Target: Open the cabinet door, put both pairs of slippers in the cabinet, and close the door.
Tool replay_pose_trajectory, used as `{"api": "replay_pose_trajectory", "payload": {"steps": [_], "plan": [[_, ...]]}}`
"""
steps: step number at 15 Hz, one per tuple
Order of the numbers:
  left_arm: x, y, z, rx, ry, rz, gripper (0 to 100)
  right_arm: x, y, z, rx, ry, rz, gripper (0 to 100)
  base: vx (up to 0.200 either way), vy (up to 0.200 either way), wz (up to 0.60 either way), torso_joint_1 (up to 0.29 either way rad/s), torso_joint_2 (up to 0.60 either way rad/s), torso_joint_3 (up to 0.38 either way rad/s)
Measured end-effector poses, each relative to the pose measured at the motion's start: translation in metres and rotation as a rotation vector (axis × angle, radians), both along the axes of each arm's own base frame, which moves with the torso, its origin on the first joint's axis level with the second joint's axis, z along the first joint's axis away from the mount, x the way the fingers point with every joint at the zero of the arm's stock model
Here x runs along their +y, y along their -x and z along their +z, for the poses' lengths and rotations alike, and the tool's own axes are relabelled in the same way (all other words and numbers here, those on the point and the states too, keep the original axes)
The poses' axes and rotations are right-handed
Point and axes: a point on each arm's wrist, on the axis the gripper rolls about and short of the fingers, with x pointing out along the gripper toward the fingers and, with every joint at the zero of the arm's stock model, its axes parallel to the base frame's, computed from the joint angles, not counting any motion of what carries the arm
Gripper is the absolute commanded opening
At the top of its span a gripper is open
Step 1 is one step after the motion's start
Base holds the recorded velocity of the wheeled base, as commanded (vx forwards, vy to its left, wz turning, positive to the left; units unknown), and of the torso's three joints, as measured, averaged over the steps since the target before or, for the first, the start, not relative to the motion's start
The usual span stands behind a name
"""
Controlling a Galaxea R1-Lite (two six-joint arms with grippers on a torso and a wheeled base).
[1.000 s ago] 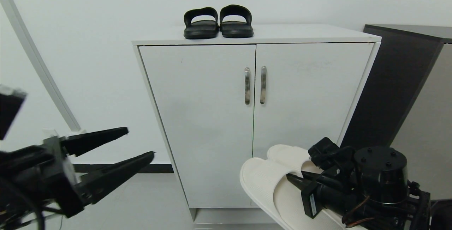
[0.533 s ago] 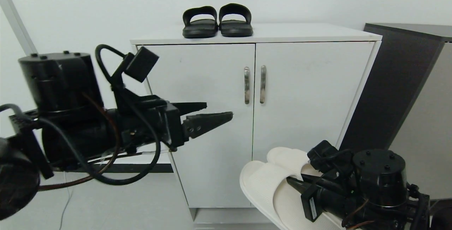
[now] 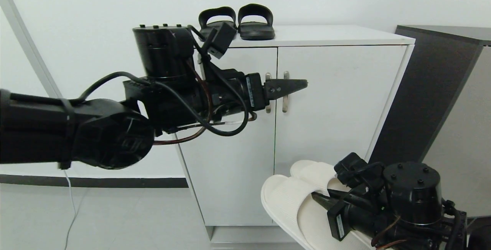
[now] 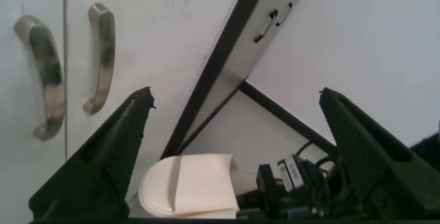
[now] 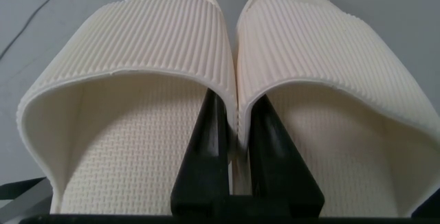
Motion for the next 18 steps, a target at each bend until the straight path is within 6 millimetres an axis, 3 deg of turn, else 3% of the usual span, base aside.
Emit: {"api": "replay_pose_trajectory", "payload": {"steps": [6, 18], "plan": [[-0.026, -0.03, -0.007, 0.04, -0.01, 0.031, 100, 0.0, 0.0, 0.0, -0.001, -0.002, -0.001, 0, 0.0, 0.0, 0.0, 0.0, 0.0, 0.0], [-0.031, -0.074, -0.019, 0.069, -0.032, 0.149, 100, 0.001, -0.001, -0.002, 0.005, 0.004, 0.001, 0, 0.0, 0.0, 0.0, 0.0, 0.0, 0.0]]}}
